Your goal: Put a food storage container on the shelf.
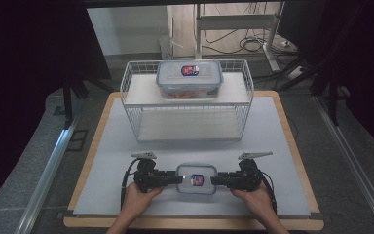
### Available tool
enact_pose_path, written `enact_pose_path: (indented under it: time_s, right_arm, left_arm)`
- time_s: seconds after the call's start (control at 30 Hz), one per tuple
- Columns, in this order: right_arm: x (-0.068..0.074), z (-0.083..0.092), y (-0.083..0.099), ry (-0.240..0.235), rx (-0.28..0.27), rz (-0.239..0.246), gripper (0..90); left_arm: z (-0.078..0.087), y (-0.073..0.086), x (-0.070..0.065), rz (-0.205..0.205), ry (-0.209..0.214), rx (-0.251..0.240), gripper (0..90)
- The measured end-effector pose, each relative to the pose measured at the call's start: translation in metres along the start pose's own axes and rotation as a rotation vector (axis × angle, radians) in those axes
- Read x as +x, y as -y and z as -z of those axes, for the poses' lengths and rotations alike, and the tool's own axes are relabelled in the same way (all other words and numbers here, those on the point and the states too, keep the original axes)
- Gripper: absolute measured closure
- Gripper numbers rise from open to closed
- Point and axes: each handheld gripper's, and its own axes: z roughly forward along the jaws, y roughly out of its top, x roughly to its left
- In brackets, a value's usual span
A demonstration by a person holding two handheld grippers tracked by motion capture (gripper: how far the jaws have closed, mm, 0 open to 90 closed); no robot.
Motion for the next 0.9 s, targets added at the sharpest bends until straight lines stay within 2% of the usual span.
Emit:
enact_pose_path:
  time_s: [0.07, 0.1, 0.17, 0.2, 0.37, 0.5, 0.6, 0.63, 0.73, 0.77, 0.8, 0.9]
  right_arm:
    - [0.000, 0.001, -0.001, -0.002, -0.006, 0.004, 57.4]
    - [0.000, 0.002, -0.002, -0.027, -0.027, -0.011, 57.7]
    - [0.000, 0.003, -0.002, -0.037, -0.033, -0.014, 57.7]
    - [0.001, 0.003, -0.004, -0.031, -0.037, 0.003, 57.5]
    - [0.004, 0.005, -0.010, -0.024, -0.049, 0.017, 57.7]
    - [0.006, 0.011, -0.021, -0.032, -0.088, 0.016, 58.4]
    - [0.011, 0.017, -0.034, -0.039, -0.117, 0.026, 58.4]
    - [0.011, 0.017, -0.034, -0.039, -0.117, 0.026, 58.4]
    - [0.018, 0.023, -0.047, -0.034, -0.138, 0.045, 58.4]
    - [0.018, 0.023, -0.047, -0.034, -0.138, 0.045, 58.4]
    - [0.022, 0.027, -0.056, -0.030, -0.147, 0.055, 58.4]
    - [0.029, 0.033, -0.071, -0.026, -0.165, 0.072, 58.3]
  left_arm:
    - [0.002, -0.001, 0.000, 0.001, 0.011, -0.011, 55.6]
    - [0.006, -0.003, 0.001, 0.014, 0.033, -0.032, 57.4]
    - [0.007, -0.004, 0.000, 0.009, 0.030, -0.034, 57.5]
    - [0.008, -0.005, -0.002, -0.006, 0.015, -0.028, 57.2]
    - [0.010, -0.011, -0.004, -0.010, 0.016, -0.046, 57.3]
    - [0.016, -0.022, -0.009, -0.030, 0.013, -0.073, 57.5]
    - [0.023, -0.036, -0.017, -0.056, 0.001, -0.089, 57.5]
    - [0.023, -0.036, -0.017, -0.056, 0.001, -0.089, 57.5]
    - [0.030, -0.052, -0.023, -0.071, -0.001, -0.107, 57.4]
    - [0.030, -0.052, -0.023, -0.071, -0.001, -0.107, 57.4]
    - [0.035, -0.061, -0.027, -0.082, -0.004, -0.115, 57.4]
    - [0.044, -0.076, -0.034, -0.099, -0.011, -0.130, 57.4]
